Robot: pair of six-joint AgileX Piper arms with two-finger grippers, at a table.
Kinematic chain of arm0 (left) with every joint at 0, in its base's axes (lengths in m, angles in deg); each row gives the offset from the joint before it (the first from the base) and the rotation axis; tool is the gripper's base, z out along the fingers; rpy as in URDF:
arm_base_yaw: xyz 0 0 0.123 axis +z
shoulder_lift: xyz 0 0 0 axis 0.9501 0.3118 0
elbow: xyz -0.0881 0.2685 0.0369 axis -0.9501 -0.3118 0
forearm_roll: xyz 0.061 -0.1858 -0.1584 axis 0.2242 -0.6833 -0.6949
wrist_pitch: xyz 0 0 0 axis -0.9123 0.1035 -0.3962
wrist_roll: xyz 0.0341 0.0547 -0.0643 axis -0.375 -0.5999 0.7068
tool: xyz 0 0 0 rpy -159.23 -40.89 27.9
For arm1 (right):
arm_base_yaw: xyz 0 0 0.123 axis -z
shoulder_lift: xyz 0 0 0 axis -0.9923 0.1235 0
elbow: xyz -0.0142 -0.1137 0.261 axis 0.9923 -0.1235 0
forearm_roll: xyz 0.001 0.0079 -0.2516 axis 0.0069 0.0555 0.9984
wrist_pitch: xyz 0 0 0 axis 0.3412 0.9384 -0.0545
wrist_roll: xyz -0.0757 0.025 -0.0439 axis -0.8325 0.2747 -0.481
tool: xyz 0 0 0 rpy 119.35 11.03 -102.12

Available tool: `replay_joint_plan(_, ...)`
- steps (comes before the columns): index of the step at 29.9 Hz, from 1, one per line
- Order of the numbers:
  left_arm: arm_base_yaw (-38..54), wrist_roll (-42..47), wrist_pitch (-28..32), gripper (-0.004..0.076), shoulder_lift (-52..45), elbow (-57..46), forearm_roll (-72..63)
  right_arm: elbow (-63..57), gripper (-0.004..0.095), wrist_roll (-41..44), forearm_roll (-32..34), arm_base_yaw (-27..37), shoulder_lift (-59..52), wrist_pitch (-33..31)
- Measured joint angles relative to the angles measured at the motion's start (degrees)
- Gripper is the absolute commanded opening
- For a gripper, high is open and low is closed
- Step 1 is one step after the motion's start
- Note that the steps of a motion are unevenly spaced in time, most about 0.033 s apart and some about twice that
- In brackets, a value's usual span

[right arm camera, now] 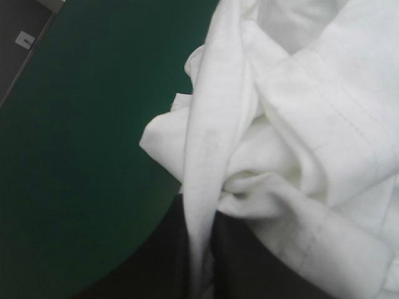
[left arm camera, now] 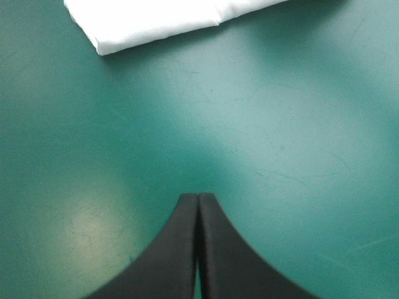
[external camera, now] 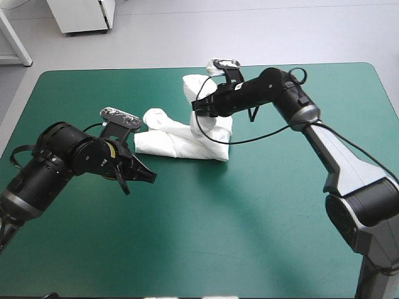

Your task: Fold the cloth

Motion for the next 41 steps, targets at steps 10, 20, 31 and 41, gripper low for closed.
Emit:
replay_joint_plan(10, 0.0, -0.53, 0.0, -0.0022, -1.52, -0.29, -6.73, 14.0, -0.0013, 2.79, -1.14, -6.42, 15.0, -0.19)
replay_joint_plan(20, 0.0, -1.26, 0.0, -0.0022, -1.53, -0.45, -6.96, 19.6, 0.0546, 2.05, -6.27, -8.7, 20.5, -1.47)
replay_joint_plan(31, 0.0, -1.42, 0.05, -0.0022, -1.53, -0.45, -6.81, 27.37, 0.0491, 11.09, 5.13, -7.92, 20.5, -13.17)
replay_joint_plan(41, 0.0, -1.42, 0.0, -0.0022, -1.53, -0.45, -6.81, 28.37, 0.049, 15.23, 13.93, -1.92, 18.28, -18.71)
